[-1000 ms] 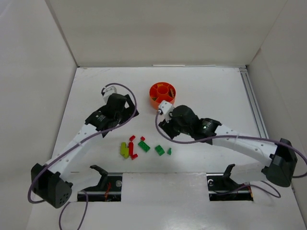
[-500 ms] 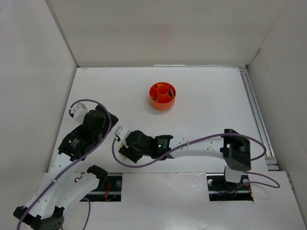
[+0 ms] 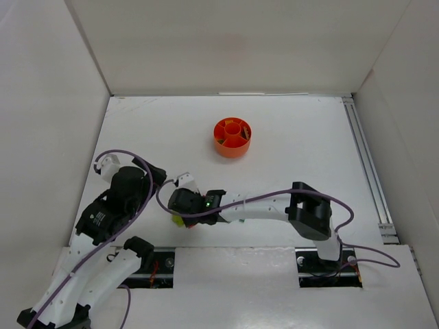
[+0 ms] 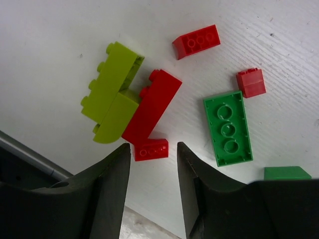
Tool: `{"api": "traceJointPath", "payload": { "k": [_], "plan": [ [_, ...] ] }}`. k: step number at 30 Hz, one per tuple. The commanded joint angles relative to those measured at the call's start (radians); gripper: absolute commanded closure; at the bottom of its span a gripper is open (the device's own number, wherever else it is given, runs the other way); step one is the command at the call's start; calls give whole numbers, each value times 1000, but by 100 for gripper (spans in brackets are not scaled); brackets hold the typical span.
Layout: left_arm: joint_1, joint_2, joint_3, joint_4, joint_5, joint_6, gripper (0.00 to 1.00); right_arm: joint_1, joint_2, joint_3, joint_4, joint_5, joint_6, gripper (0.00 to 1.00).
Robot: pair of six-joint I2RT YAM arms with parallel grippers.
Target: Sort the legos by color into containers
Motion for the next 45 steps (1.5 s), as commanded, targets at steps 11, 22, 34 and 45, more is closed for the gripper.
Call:
{"api": "traceJointPath", "payload": {
  "k": [11, 22, 34, 45],
  "plan": [
    [2, -41, -20, 74, 72, 114, 0, -68, 77, 112, 35, -1, 171, 49],
    [2, -60, -20, 75, 61, 176, 0, -88, 169, 192, 15, 22, 234, 49],
    [2, -51, -29, 85, 52, 196, 0, -88, 139, 172, 5, 40, 256, 74],
    [2, -83, -29, 162, 141, 278, 0, -120, -107, 54, 54, 82, 162, 100]
  ]
}}
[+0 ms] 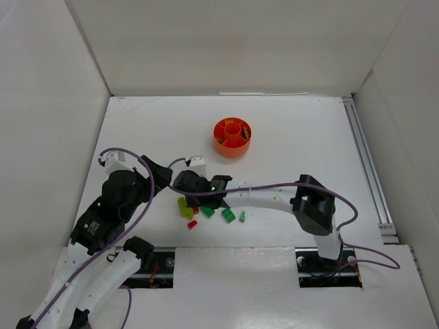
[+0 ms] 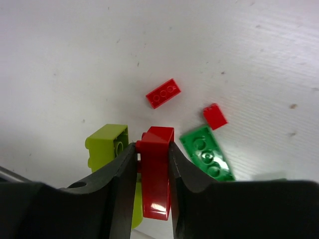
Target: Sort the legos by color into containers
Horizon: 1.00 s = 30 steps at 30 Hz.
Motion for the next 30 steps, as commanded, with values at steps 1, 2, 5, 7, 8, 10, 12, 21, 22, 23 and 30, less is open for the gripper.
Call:
{"api": "traceJointPath", "payload": {
  "k": [1, 2, 5, 7, 8, 10, 12, 21, 22, 23, 30],
  "plan": [
    [3, -16, -26, 104, 61, 98, 0, -40, -161, -44, 51, 43, -50, 100],
    [3, -16, -26, 134, 95, 123, 0, -52, -215, -63, 72, 43, -88, 100],
    [3, -5, -73, 253, 269, 180, 0, -130, -293, -147, 95, -49, -159, 100],
    [3, 22, -108, 324, 454, 234, 0, -178, -373, -194, 149, -174, -280, 100],
    [3, 31, -122, 398, 519, 243, 0, -216, -398, -225, 175, -214, -340, 100],
    [3, 59, -156, 469, 661, 257, 0, -229, -453, -225, 160, -279, -464, 100],
    [3, 70, -179, 520, 708, 257, 0, -241, -481, -215, 112, -264, -515, 100],
    [3, 94, -254, 545, 744, 274, 3, -374, -660, -305, 126, -364, -545, 100],
    [3, 94, -279, 595, 758, 263, 4, -408, -677, -343, 155, -397, -544, 100],
    [3, 103, -300, 624, 758, 229, 7, -425, -707, -359, 208, -426, -519, 100],
    [-60, 188, -359, 827, 787, 179, 14, -483, -728, -385, 287, -543, -491, 100]
  ]
}}
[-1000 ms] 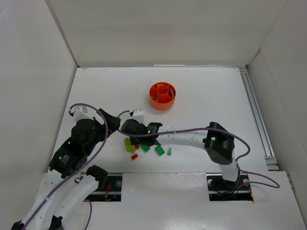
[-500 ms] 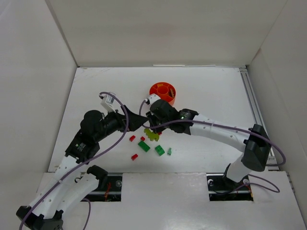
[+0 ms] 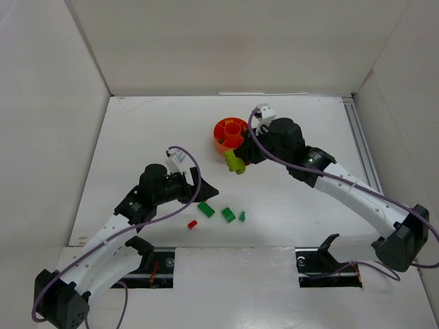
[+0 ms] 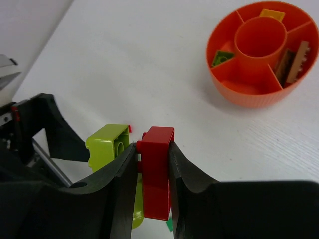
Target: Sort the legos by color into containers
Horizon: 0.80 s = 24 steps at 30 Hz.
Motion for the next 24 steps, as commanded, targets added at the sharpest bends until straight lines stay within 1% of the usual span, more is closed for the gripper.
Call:
{"api": "traceJointPath", "payload": {
  "k": [1, 3, 8, 9, 11, 13, 15, 19, 23, 24],
  "plan": [
    [-24, 1, 24, 155, 36, -12, 14, 5, 6, 7, 105, -102, 32, 100],
    [-24, 10, 35, 199, 36, -21, 15, 5, 20, 16, 114, -131, 32, 100],
    [-24, 19, 44, 297, 27, -44, 16, -4, 45, 16, 134, -140, 57, 100],
    [-24, 19, 56, 297, 14, -44, 19, -4, 45, 16, 134, -140, 57, 100],
    [-24, 39, 70, 308, -9, -44, 20, -4, 54, 16, 134, -140, 57, 100],
    [-24, 57, 84, 308, -35, -44, 24, 5, 54, 16, 134, -129, 68, 100],
    [-24, 92, 96, 308, -36, -35, 28, 14, 54, 26, 134, -120, 68, 100],
    [-24, 136, 106, 365, -16, -46, 29, 37, 72, 36, 120, -109, 68, 100],
    [-24, 136, 106, 397, -16, -55, 30, 47, 72, 36, 109, -99, 68, 100],
    [-24, 136, 115, 409, -16, -65, 31, 57, 81, 36, 99, -85, 68, 100]
  ]
}}
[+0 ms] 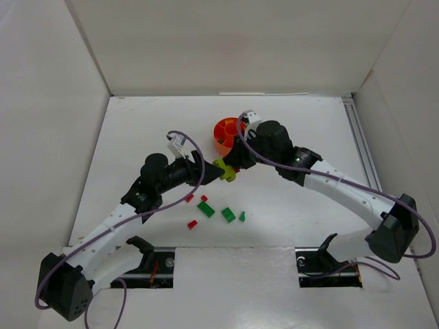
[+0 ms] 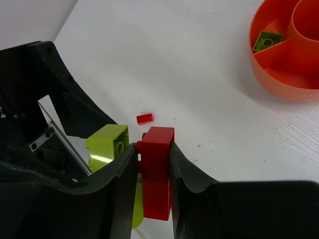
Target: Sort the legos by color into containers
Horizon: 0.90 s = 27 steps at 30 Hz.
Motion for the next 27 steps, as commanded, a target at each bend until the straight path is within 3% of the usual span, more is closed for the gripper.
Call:
{"api": "traceJointPath", "payload": {
  "k": [1, 14, 19, 22, 23, 25, 27],
  "plan": [
    [-3, -13, 50, 100, 9, -17, 31, 19, 5, 36, 36, 26, 9, 100],
    [-3, 25, 50, 129, 11, -27, 48, 57, 5, 64, 26, 81, 0, 100],
    [-3, 16, 50, 129, 11, -27, 71, 57, 14, 64, 26, 91, 0, 100],
    [-3, -10, 50, 117, 22, -27, 78, 57, 14, 73, 6, 123, 0, 100],
    [-3, -24, 41, 106, 31, -27, 86, 57, 14, 73, 6, 149, 0, 100],
    [-3, -33, 41, 85, 31, -17, 86, 48, 25, 73, -13, 163, 0, 100],
    [-3, -45, 41, 62, 31, -8, 94, 36, 25, 73, -13, 163, 0, 100]
  ]
}}
